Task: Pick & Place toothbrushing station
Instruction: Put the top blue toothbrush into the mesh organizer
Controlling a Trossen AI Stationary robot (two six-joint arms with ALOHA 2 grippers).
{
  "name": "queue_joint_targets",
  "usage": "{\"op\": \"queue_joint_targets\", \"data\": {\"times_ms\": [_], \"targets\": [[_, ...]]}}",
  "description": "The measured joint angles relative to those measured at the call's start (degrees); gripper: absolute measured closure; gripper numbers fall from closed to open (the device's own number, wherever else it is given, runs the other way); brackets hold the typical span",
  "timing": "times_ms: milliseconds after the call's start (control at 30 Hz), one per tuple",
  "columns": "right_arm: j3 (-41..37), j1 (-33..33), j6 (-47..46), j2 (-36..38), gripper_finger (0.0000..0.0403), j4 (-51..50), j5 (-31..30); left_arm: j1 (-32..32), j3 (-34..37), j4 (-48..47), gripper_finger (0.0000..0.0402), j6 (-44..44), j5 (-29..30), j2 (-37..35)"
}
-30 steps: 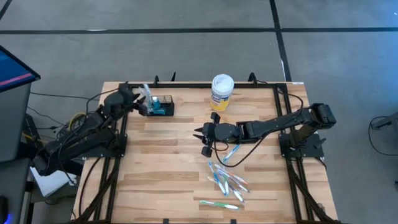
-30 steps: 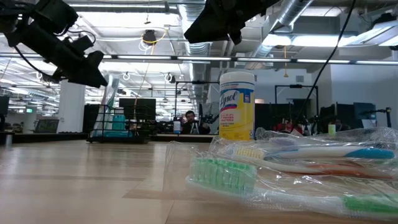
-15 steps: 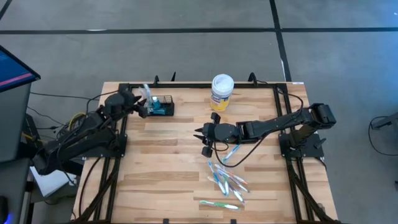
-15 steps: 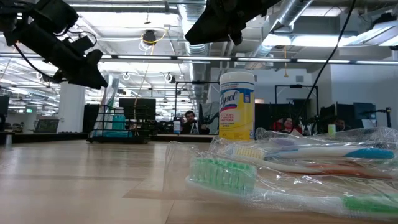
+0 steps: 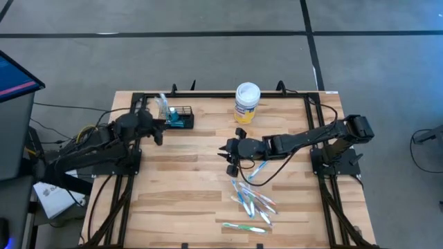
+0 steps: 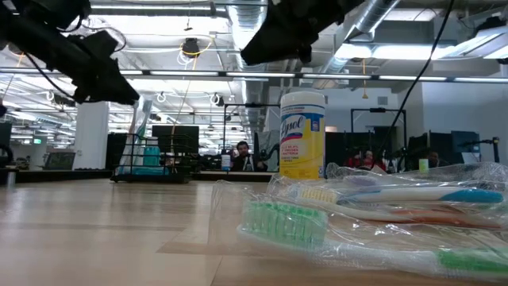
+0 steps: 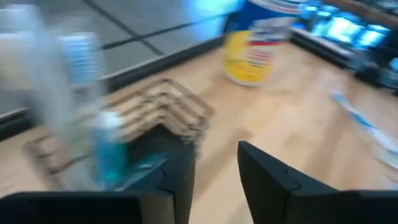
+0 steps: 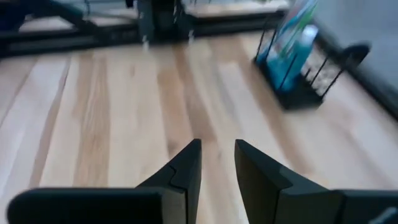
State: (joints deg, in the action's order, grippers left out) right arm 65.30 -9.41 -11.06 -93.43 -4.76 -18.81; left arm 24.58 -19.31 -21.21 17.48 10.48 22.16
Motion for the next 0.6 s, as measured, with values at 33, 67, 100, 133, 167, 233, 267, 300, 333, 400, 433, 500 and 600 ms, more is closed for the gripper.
{"op": "queue_joint_targets", "data": {"times_ms": [33,67,100,133,167,233,267,300,333,400,433,500,600], "targets": [[0.0,0.0,-0.9,0.0,0.0316,-1.6,1.0,-2.2,0.0,0.4,0.029,0.7,0.0,0.1],[0.0,0.0,-1.7,0.0,0.0316,-3.2,1.9,-4.6,0.0,0.8,0.0293,0.9,0.0,0.1],[0.0,-0.1,-2.5,0.0,0.0316,-5.0,2.7,-7.1,0.0,1.7,0.0297,1.2,0.0,0.1],[0.0,-0.2,-3.1,0.0,0.0316,-6.7,3.1,-9.5,0.0,2.8,0.03,1.3,0.1,0.1],[0.0,-0.4,-3.8,0.0,0.0316,-8.4,3.6,-12.0,0.0,4.1,0.0303,1.4,0.7,0.1],[0.0,-1.1,-4.7,0.0,0.0316,-11.7,3.8,-16.9,0.4,7.2,0.0309,1.5,2.1,0.1],[0.0,-1.5,-5.2,0.0,0.0316,-13.4,3.8,-19.1,0.8,9.4,0.0311,1.5,2.6,0.3],[0.0,-2.0,-5.5,0.0,0.0316,-15.1,3.9,-21.4,1.3,11.8,0.0313,1.4,2.8,0.6],[0.0,-2.6,-5.5,0.0,0.0316,-17.0,3.9,-23.4,1.8,14.0,0.0315,1.3,2.8,0.9],[0.0,-3.7,-5.6,0.0,0.0316,-20.6,3.9,-27.0,2.6,17.9,0.0317,1.0,2.8,2.2],[0.0,-4.3,-6.2,0.0,0.0316,-22.3,3.9,-28.5,3.0,20.0,0.0317,1.0,2.8,3.0],[0.0,-5.2,-8.3,0.0,0.0316,-25.5,3.9,-31.0,4.2,23.9,0.0319,0.9,3.2,4.8],[0.0,-6.5,-11.2,0.0,0.0316,-31.1,3.9,-33.2,5.9,29.2,0.032,0.9,3.6,8.2]]}}
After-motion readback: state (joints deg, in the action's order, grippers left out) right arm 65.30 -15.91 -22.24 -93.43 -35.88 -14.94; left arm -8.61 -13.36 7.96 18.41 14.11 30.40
